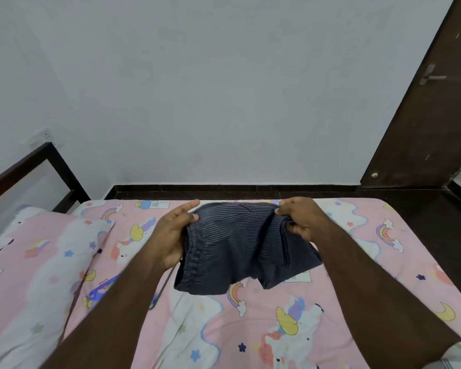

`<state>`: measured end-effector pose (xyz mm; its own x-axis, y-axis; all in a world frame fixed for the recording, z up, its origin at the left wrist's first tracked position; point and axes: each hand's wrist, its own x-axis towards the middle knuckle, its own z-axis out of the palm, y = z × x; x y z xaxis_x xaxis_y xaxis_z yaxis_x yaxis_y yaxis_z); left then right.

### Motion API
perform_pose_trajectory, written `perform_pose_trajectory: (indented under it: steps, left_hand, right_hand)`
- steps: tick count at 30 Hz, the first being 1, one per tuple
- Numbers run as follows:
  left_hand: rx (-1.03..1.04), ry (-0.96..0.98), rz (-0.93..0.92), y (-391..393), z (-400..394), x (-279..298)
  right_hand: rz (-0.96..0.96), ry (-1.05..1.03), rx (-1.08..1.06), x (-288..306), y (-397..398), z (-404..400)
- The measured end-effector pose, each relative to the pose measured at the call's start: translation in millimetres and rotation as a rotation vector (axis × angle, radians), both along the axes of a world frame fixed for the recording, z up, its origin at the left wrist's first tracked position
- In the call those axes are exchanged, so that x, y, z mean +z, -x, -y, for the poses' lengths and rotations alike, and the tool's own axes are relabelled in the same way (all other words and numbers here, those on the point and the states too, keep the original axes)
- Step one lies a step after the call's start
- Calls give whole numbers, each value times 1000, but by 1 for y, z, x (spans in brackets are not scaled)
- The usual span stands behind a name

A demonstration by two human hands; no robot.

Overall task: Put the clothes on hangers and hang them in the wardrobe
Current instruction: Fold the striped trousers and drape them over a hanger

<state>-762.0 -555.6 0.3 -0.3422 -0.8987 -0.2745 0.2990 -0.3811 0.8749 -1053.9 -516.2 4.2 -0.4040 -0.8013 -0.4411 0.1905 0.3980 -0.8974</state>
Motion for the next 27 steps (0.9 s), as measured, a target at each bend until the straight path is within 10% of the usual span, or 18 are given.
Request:
perform_pose_trajectory:
  steps: [27]
  left_hand:
    - [230,37,52,74,16,43]
  right_hand:
    - [-607,368,63,20,-82,-11]
